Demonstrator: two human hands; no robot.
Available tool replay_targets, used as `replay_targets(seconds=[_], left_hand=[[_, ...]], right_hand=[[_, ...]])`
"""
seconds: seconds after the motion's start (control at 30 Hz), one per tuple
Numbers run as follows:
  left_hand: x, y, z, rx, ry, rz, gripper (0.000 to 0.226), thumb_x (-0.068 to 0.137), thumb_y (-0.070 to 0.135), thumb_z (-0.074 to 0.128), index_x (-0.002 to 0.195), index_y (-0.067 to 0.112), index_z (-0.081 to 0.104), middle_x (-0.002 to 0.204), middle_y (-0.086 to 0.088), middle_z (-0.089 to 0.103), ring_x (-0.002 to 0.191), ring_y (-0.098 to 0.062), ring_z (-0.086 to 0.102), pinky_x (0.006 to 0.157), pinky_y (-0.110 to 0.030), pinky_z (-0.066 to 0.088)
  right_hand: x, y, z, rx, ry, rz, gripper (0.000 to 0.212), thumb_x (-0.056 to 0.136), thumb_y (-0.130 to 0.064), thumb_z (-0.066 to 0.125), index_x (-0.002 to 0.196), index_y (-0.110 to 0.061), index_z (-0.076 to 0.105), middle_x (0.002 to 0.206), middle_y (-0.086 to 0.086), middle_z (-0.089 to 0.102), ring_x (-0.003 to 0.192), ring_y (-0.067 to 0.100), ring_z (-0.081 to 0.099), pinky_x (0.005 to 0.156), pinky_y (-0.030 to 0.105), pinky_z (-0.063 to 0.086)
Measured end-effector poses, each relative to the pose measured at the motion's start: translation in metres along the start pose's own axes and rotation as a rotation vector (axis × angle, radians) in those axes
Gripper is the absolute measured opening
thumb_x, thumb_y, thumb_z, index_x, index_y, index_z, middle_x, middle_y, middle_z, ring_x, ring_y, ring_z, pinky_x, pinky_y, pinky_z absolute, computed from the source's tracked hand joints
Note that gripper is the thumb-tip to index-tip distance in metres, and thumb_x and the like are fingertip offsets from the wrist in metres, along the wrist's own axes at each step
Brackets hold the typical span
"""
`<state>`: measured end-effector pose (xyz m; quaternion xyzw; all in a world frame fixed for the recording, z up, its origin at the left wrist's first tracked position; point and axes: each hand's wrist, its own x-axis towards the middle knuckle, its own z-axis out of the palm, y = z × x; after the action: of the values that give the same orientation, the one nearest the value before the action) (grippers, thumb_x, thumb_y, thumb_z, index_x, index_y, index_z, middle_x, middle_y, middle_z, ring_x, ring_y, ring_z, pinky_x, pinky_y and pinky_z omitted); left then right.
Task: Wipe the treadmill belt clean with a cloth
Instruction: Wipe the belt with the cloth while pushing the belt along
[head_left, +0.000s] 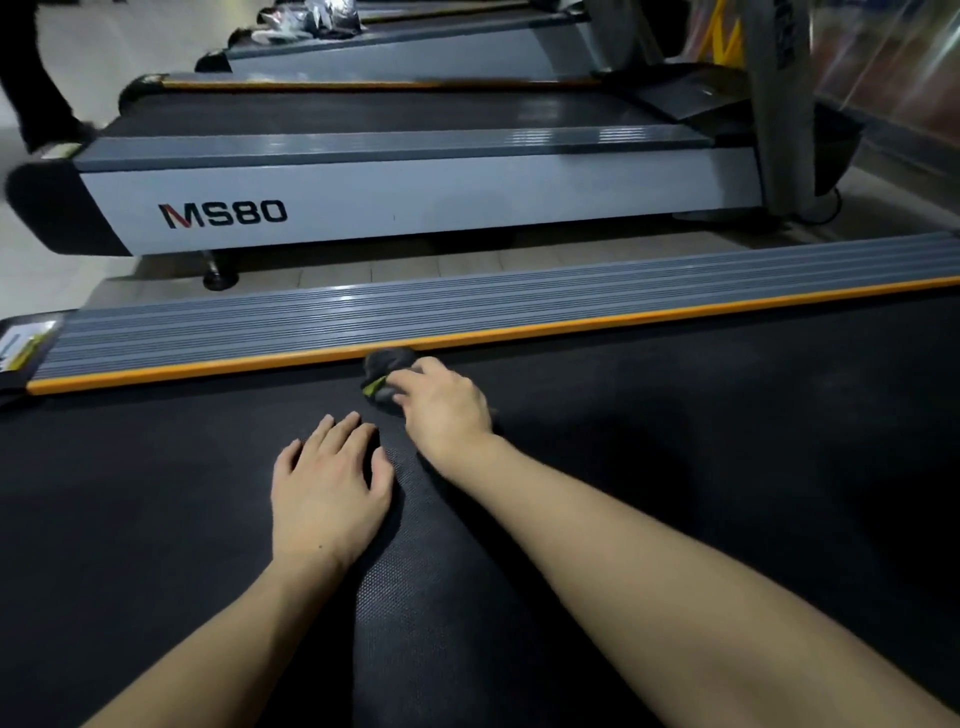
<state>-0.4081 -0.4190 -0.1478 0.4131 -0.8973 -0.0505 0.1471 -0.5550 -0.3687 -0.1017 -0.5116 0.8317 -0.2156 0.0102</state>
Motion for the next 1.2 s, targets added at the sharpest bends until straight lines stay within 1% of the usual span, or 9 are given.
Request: replay_targets(seconds=[0.1,0.27,0.4,0.57,0.67,0.83,1.0,1.1,1.2], left_hand=[[0.000,-0.001,0.000,-0.013,0.011,0.002,0.041,0.099,0.044,0.041,0.130,0.030,0.064,0.150,0.008,0.053,0.147,-0.014,0.037,0.118,-0.045,0.027],[0.001,0.003,0.002,-0.006,0.024,0.001,0.044,0.096,0.046,0.037,0.126,0.029,0.065,0.148,0.008,0.055,0.146,-0.016,0.039,0.116,-0.048,0.029],[0.000,0.005,0.002,0.008,0.007,-0.011,0.039,0.098,0.044,0.042,0.129,0.031,0.063,0.149,0.009,0.053,0.146,-0.016,0.038,0.117,-0.047,0.029],[0.001,0.001,0.003,0.029,0.016,-0.005,0.048,0.096,0.048,0.032,0.131,0.035,0.063,0.149,0.011,0.053,0.146,-0.012,0.038,0.118,-0.044,0.029],[-0.001,-0.002,0.002,0.035,0.001,0.005,0.054,0.094,0.048,0.029,0.136,0.035,0.061,0.151,0.010,0.051,0.147,-0.012,0.036,0.119,-0.043,0.028],[0.001,0.001,0.003,0.026,0.002,-0.009,0.055,0.093,0.048,0.029,0.135,0.033,0.062,0.151,0.009,0.051,0.147,-0.013,0.036,0.120,-0.044,0.027],[0.000,0.005,0.001,0.017,-0.011,-0.019,0.059,0.091,0.046,0.027,0.136,0.030,0.062,0.151,0.008,0.051,0.148,-0.014,0.035,0.121,-0.043,0.026],[0.000,0.005,-0.001,0.011,-0.010,-0.012,0.061,0.089,0.044,0.026,0.136,0.030,0.062,0.152,0.008,0.051,0.148,-0.014,0.035,0.121,-0.043,0.026],[-0.001,0.004,-0.002,0.009,-0.010,-0.011,0.059,0.087,0.042,0.030,0.134,0.030,0.063,0.150,0.008,0.052,0.146,-0.013,0.037,0.120,-0.044,0.028]], right_hand=[[-0.006,0.067,-0.020,-0.096,0.019,-0.041,0.026,0.096,-0.039,0.054,0.121,-0.042,0.061,0.124,-0.007,0.056,0.106,0.028,0.062,0.085,0.039,0.054],[-0.034,0.181,-0.069,-0.203,0.243,0.380,0.024,0.096,-0.035,0.058,0.119,-0.034,0.066,0.127,-0.003,0.059,0.106,0.034,0.064,0.085,0.040,0.052],[-0.022,0.126,-0.044,-0.153,0.266,0.481,0.024,0.097,-0.037,0.057,0.118,-0.033,0.068,0.126,-0.002,0.060,0.105,0.030,0.064,0.086,0.036,0.050],[-0.007,0.019,0.007,0.009,0.114,0.087,0.019,0.096,-0.035,0.056,0.111,-0.030,0.068,0.117,0.000,0.060,0.101,0.029,0.062,0.079,0.037,0.052],[-0.019,0.048,-0.007,-0.003,0.122,-0.067,0.022,0.093,-0.035,0.054,0.110,-0.034,0.069,0.116,-0.006,0.062,0.097,0.026,0.066,0.076,0.037,0.056],[-0.041,0.176,-0.060,-0.148,0.277,0.258,0.024,0.093,-0.034,0.057,0.116,-0.036,0.065,0.121,-0.010,0.061,0.102,0.028,0.066,0.081,0.040,0.056],[-0.031,0.140,-0.045,-0.151,0.332,0.577,0.024,0.098,-0.035,0.055,0.118,-0.033,0.067,0.127,-0.004,0.059,0.104,0.029,0.062,0.084,0.035,0.047],[-0.022,0.073,-0.015,-0.060,0.290,0.448,0.020,0.097,-0.034,0.055,0.111,-0.030,0.069,0.117,-0.001,0.061,0.095,0.028,0.064,0.077,0.034,0.049],[-0.041,0.028,0.004,0.018,0.256,0.124,0.017,0.088,-0.024,0.064,0.104,-0.028,0.072,0.108,-0.001,0.064,0.084,0.029,0.064,0.065,0.035,0.052]])
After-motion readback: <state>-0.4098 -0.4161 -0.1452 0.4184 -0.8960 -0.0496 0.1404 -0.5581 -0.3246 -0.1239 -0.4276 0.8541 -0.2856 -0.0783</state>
